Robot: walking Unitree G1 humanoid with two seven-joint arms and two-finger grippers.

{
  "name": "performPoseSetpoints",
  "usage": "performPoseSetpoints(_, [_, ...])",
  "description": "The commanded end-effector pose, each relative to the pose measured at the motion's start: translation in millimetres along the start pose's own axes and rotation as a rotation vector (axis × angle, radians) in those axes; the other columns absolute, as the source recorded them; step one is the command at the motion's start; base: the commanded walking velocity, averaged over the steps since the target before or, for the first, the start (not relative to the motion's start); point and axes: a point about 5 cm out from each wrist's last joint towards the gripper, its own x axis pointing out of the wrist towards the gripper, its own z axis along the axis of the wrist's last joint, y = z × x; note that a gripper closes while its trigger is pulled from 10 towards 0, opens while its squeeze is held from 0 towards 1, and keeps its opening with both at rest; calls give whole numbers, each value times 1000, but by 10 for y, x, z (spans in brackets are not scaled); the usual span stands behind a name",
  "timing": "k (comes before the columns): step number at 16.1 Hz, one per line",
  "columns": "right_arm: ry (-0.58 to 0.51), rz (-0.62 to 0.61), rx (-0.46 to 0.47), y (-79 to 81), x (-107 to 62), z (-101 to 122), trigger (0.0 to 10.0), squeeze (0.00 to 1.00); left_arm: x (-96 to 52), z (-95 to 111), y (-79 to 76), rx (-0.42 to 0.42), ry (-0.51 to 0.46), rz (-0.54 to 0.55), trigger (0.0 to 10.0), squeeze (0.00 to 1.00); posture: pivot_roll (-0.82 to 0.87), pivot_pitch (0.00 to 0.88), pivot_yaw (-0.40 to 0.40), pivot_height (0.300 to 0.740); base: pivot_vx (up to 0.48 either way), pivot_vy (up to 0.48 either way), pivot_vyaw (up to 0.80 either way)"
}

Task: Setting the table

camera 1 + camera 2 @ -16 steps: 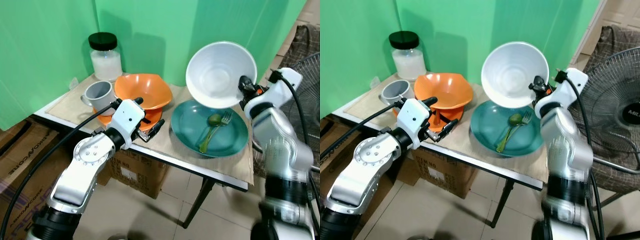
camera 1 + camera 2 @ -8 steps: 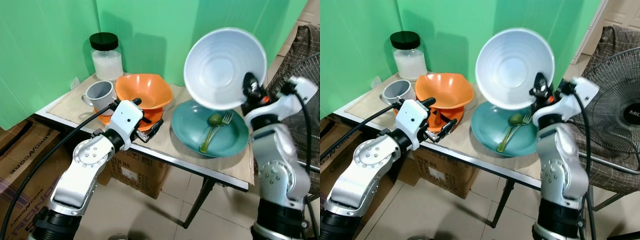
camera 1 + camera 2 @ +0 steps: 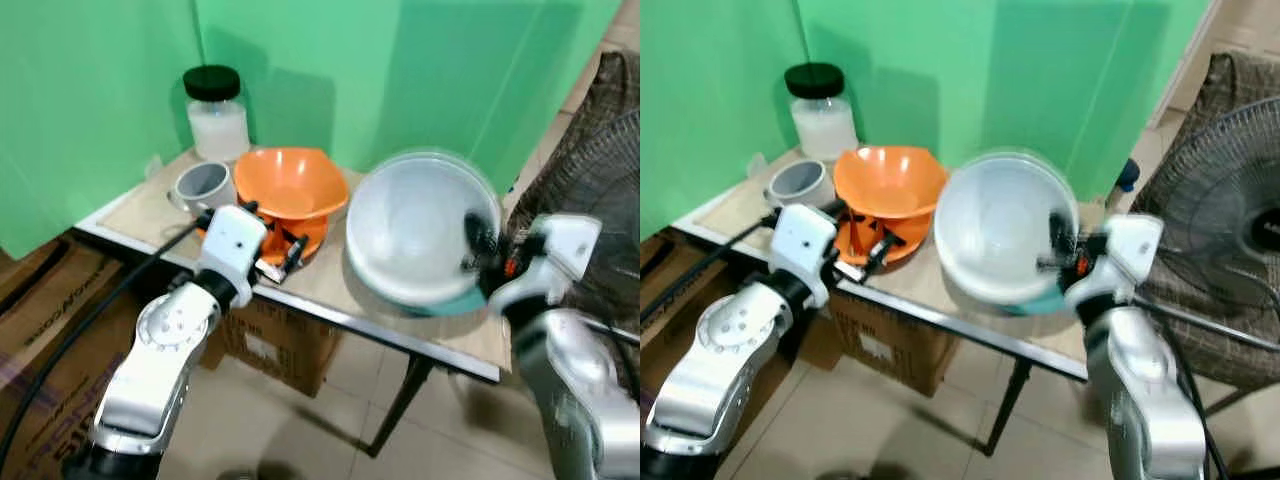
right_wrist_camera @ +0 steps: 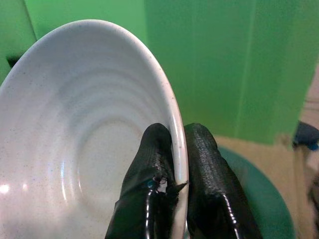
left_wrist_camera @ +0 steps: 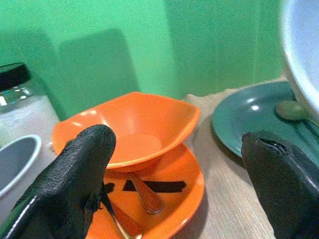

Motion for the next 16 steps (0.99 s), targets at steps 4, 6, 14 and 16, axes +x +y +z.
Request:
performPoseSetpoints(4, [-73, -13, 21, 58, 3, 149, 10000, 0, 50, 51, -5, -11, -17, 49, 10000, 184, 39, 0, -37, 740, 0, 0, -770])
performPoseSetpoints(6, [-73, -25, 17, 45, 11, 153, 10000, 0, 67, 59, -1, -17, -18, 60, 10000, 180, 35, 0, -35, 740, 0, 0, -775])
performPoseSetpoints(14, [-50, -5, -28, 39, 117, 176, 10000, 0, -9, -3, 210, -32, 30, 241, 10000, 165, 51, 0, -88, 740, 0, 0, -793])
performPoseSetpoints(16, [-44, -2, -28, 45, 110, 168, 10000, 0, -13, -2, 228, -33, 31, 255, 10000, 176, 48, 0, -90, 740, 0, 0, -800])
